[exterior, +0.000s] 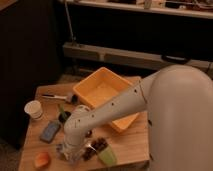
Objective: Place towel in table surface
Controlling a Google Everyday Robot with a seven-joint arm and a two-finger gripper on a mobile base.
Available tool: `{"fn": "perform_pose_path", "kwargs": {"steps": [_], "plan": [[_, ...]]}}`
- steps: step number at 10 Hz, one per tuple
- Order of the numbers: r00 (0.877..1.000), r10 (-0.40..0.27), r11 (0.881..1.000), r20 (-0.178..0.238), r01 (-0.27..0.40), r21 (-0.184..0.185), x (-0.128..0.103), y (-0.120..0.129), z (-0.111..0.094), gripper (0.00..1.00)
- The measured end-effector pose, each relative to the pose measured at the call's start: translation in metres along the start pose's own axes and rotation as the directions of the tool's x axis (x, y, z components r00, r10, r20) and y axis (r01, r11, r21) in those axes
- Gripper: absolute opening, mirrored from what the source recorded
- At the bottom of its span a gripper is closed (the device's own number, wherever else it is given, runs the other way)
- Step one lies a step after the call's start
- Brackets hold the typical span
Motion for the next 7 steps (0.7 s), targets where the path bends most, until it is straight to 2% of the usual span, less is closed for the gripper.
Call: {"fn": "perform_pose_path", "kwargs": {"steps": [1,3,7], "plan": [[1.0,0.007,1.0,0.003,-0.007,-0.001,0.0,-0.0015,0.0016,0.7],[1.0,0.029,1.0,0.009,-0.029,-0.006,-0.0022,-0.0048,0.0007,0.8],[0.999,0.031,1.0,0.007,-0.031,-0.004,-0.0023,-0.0049,0.0008,0.8]]}}
